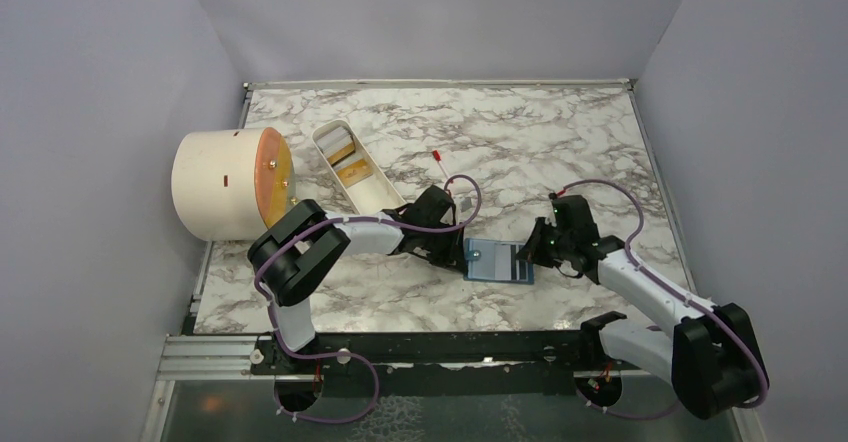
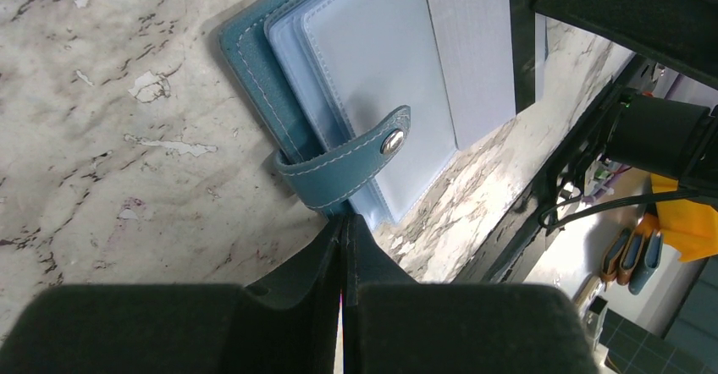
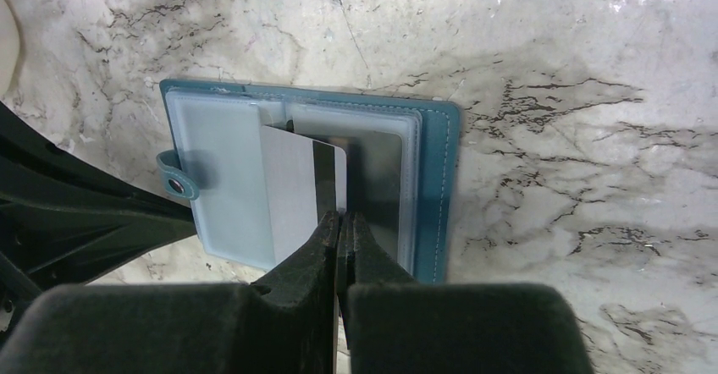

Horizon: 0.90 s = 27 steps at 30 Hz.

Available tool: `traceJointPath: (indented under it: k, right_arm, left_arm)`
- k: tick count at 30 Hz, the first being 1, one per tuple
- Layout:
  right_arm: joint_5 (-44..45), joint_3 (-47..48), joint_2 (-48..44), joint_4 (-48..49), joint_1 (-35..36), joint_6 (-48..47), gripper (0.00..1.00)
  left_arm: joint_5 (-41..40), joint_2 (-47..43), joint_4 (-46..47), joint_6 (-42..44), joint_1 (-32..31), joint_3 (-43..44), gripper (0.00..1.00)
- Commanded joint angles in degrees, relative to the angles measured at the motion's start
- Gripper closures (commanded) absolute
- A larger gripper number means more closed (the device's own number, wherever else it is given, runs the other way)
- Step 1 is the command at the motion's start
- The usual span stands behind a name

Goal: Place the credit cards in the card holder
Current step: Insert the credit card into the card holder.

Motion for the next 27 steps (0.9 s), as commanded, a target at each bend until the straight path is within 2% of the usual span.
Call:
traceJointPath:
  k: [1,27]
  right_arm:
    - [1.2,1.9,1.0,0.2,-0.1,-2.4,0.99]
    - [-0.4,4.6,6.1,2.8,0.2,-6.9,0.99]
  left_arm:
    - [-4.2,1.6,-1.0,2.0,-0.3,1.1,0.93]
    - [-6.6,2.6,-3.5,3.8,-0.3,3.1,0.93]
